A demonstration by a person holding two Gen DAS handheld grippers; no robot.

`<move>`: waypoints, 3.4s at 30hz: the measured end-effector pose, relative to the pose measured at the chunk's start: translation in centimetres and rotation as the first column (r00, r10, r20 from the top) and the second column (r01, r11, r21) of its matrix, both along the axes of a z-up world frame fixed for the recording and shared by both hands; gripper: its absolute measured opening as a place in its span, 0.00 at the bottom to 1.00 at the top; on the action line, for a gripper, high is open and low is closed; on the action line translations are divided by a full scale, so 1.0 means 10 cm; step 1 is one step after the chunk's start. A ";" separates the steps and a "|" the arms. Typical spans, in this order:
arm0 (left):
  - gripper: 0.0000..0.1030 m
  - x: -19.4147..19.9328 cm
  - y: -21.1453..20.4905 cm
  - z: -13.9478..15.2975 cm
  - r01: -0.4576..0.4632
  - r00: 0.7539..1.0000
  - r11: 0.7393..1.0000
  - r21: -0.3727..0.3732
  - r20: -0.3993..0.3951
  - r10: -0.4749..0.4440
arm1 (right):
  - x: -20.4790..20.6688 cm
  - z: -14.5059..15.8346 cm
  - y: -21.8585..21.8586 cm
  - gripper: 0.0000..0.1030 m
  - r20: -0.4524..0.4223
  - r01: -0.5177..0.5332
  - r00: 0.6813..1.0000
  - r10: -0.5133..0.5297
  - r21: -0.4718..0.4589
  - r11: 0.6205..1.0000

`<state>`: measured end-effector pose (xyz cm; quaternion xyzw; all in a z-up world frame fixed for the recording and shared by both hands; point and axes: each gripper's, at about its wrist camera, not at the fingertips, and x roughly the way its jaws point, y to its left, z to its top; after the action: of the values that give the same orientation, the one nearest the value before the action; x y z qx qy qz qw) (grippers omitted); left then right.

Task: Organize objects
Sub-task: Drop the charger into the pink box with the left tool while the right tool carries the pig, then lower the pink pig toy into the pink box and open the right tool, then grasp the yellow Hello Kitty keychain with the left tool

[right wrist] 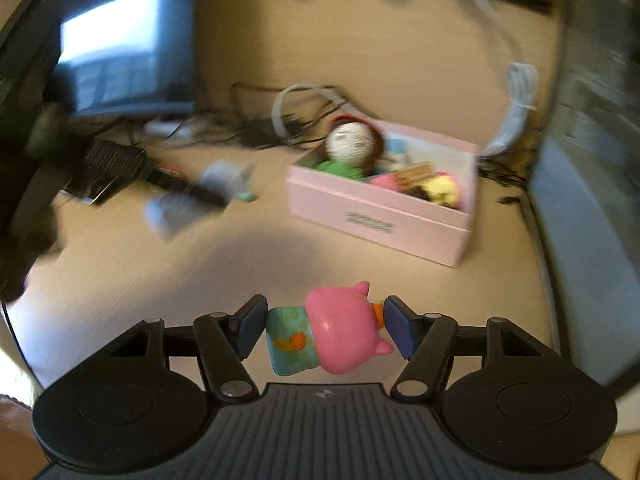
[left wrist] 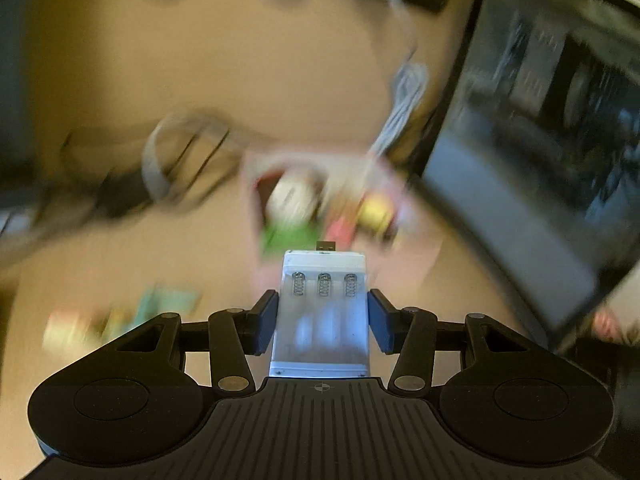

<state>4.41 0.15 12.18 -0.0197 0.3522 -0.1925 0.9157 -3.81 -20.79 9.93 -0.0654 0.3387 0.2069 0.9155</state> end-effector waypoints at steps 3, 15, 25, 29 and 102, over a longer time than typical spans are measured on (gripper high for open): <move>0.52 0.43 -0.38 0.13 0.019 0.996 0.999 -0.045 0.089 -0.015 | -0.03 -0.01 -0.17 0.63 0.008 0.039 0.999 -0.040 0.014 0.999; 0.51 1.29 -1.25 -0.56 0.051 0.998 0.995 0.086 -0.027 -0.049 | -0.10 -0.17 -0.74 0.63 -0.052 0.192 0.980 -0.190 0.043 0.980; 0.50 0.74 -0.45 -0.18 -0.093 0.995 0.971 -0.219 0.013 0.098 | -0.07 -0.13 -0.71 0.63 -0.042 0.212 0.977 -0.210 0.048 0.976; 0.50 0.22 0.06 -0.19 -0.114 0.993 0.971 -0.208 -0.004 0.115 | 0.28 0.09 -0.55 0.63 -0.019 0.201 0.980 -0.200 0.113 0.973; 0.56 0.17 1.18 -0.88 -0.677 0.720 0.735 0.040 -0.170 0.672 | 0.30 -0.31 0.12 0.95 -0.146 0.098 0.986 -0.087 0.070 0.993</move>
<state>6.07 12.00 3.42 -0.1747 0.3965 0.1517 0.8884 -0.77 -19.56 6.79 0.0005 0.3977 0.1813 0.8994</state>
